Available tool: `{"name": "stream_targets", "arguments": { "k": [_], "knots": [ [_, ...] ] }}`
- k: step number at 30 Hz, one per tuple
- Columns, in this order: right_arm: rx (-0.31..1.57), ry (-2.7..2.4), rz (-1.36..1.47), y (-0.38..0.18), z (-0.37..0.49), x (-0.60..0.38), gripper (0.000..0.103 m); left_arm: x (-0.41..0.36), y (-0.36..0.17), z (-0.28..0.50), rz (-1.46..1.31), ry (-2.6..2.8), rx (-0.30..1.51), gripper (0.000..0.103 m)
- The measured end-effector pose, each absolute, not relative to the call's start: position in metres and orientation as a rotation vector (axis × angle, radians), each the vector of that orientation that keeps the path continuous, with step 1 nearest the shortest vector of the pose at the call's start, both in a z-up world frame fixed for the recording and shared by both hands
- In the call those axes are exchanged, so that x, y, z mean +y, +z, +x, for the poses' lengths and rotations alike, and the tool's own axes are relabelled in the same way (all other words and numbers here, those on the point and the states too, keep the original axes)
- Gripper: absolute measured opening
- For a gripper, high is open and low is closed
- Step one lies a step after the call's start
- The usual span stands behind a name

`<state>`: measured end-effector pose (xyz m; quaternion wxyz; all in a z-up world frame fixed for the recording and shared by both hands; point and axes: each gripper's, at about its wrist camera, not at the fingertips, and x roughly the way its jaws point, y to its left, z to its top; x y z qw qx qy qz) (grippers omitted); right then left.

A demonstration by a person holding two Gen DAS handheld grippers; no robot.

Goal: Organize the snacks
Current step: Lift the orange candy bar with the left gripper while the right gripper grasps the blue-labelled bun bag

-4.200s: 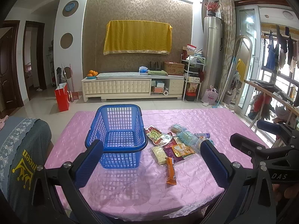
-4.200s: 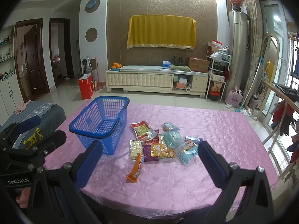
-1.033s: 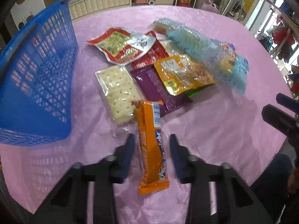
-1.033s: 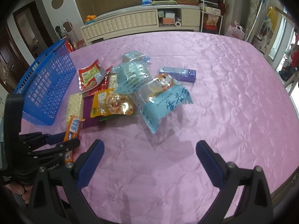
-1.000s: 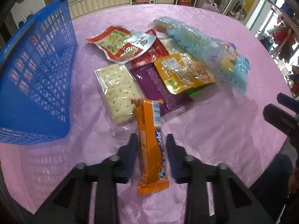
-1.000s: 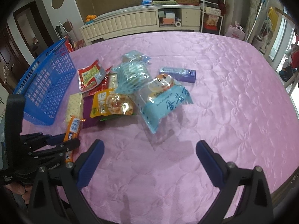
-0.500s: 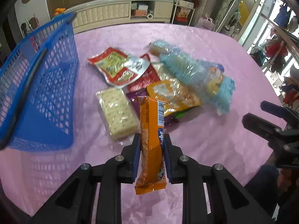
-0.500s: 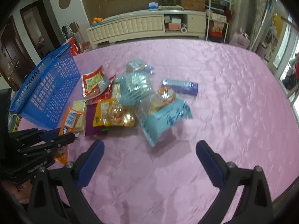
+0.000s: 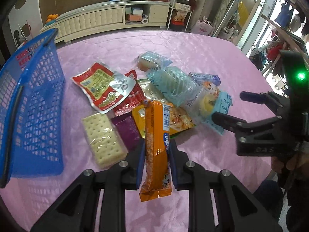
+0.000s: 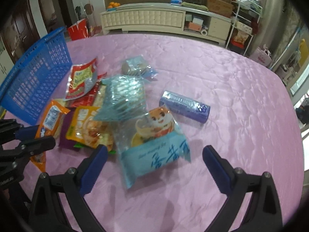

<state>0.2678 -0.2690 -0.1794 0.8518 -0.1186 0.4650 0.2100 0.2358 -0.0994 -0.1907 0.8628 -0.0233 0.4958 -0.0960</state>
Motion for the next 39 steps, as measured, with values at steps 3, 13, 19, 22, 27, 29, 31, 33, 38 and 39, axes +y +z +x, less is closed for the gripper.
{"name": "stream_targets", "arguments": {
  "k": [3, 13, 19, 22, 27, 29, 31, 33, 38, 39],
  "knots": [
    [0.973, 0.468, -0.269, -0.186, 0.274, -0.265, 0.1, -0.106, -0.193, 0.242, -0.051, -0.202, 1.041, 0.021],
    [0.99, 0.515, -0.275, -0.2, 0.279, -0.26, 0.089, -0.115, -0.197, 0.252, -0.031, -0.2, 1.03, 0.021],
    [0.973, 0.505, -0.286, -0.197, 0.276, -0.263, 0.076, -0.111, -0.196, 0.253, -0.038, -0.183, 1.036, 0.021],
    [0.974, 0.5, -0.264, -0.191, 0.271, -0.267, 0.075, -0.11, -0.186, 0.249, -0.034, -0.185, 1.015, 0.021],
    [0.945, 0.493, -0.238, -0.164, 0.257, -0.269, 0.075, -0.105, -0.16, 0.236, -0.031, -0.183, 0.966, 0.021],
    [0.925, 0.495, -0.237, -0.147, 0.249, -0.265, 0.075, -0.101, -0.145, 0.229, -0.03, -0.181, 0.937, 0.021],
    [0.893, 0.495, -0.247, -0.13, 0.241, -0.258, 0.075, -0.095, -0.131, 0.22, -0.027, -0.179, 0.905, 0.021],
    [0.861, 0.5, -0.251, -0.11, 0.23, -0.249, 0.075, -0.088, -0.114, 0.211, -0.023, -0.174, 0.871, 0.021],
    [0.784, 0.525, -0.255, -0.068, 0.209, -0.226, 0.075, -0.058, -0.072, 0.189, -0.033, -0.157, 0.791, 0.021],
    [0.768, 0.528, -0.257, -0.061, 0.206, -0.221, 0.075, -0.053, -0.065, 0.184, -0.029, -0.151, 0.777, 0.021]
  ]
}}
